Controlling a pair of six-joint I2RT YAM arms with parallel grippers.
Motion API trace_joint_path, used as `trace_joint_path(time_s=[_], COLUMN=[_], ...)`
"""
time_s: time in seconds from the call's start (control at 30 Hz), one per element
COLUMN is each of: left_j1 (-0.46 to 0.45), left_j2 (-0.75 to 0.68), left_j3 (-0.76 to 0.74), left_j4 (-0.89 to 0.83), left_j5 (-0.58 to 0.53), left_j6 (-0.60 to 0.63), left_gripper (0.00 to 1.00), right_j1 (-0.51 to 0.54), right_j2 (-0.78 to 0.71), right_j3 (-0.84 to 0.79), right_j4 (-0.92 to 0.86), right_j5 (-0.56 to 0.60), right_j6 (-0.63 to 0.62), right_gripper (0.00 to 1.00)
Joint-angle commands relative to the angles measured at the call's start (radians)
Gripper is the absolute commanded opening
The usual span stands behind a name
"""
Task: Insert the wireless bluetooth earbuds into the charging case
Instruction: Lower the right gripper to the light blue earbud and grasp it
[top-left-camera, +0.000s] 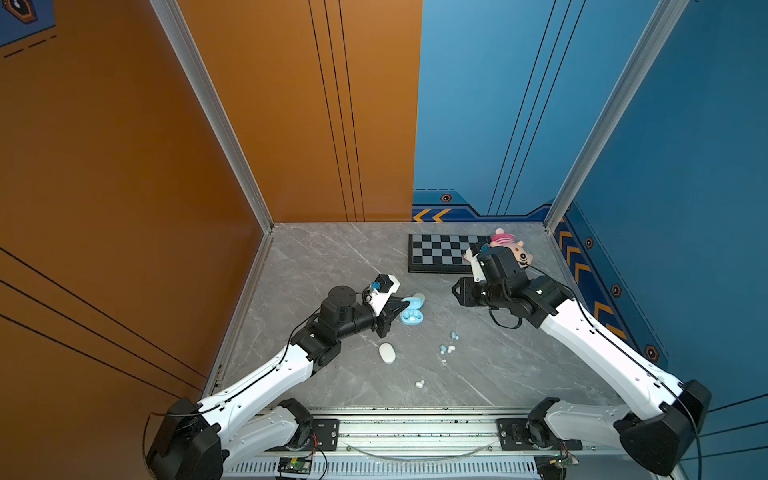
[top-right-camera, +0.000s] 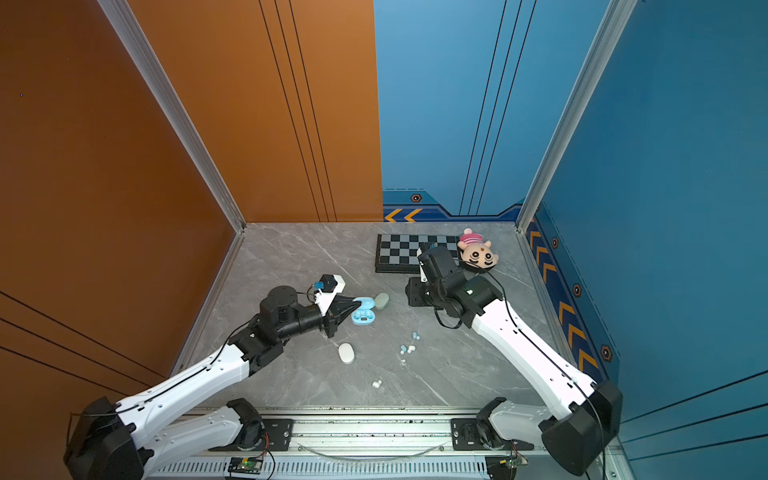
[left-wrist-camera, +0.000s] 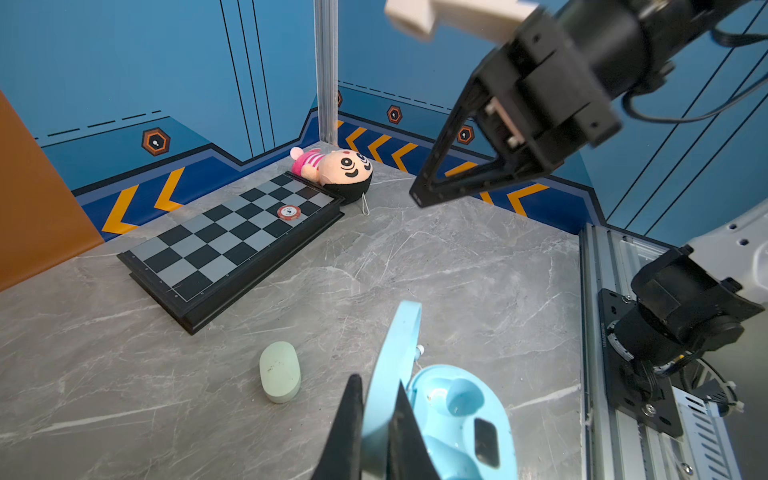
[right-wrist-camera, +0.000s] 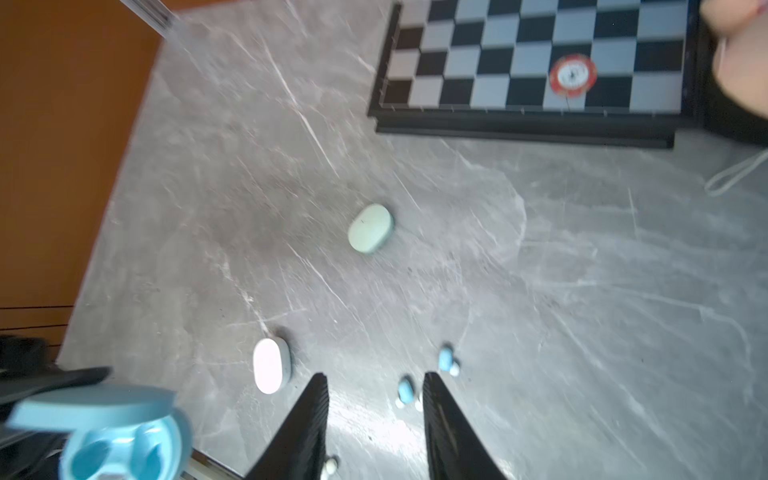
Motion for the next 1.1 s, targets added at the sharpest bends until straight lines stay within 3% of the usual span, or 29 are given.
trace_joint_path(time_s=[0.0,0.43,0.73,1.07], left_j1=[0.007,0.005,0.009,0.01], left_j2=[-0.024,-0.053,-0.058,-0.059], left_j3=[-0.019,-0.069,-0.08,-0.072], left_j4=[0.035,0.073,0.087,0.087], left_j5=[0.028,0.031,0.019,0.012], left_j6=[-0.016,-0.03,-0.036,-0.04], left_gripper=[0.0,0.0,0.0,0.0], right_j1=[-0.021,0.001,0.02,0.028], right_j2=[0.122,0.473,0.589,0.651], right_j3=[0.037,0.082,0.101,0.125], right_j4=[-0.203,-0.229,-0.229,-0.228], right_j5=[0.003,0.003,0.019,0.016], right_j6=[0.06,-0.074,-0.145,-0.188], right_gripper=[0.39,0.42,0.41,0.34])
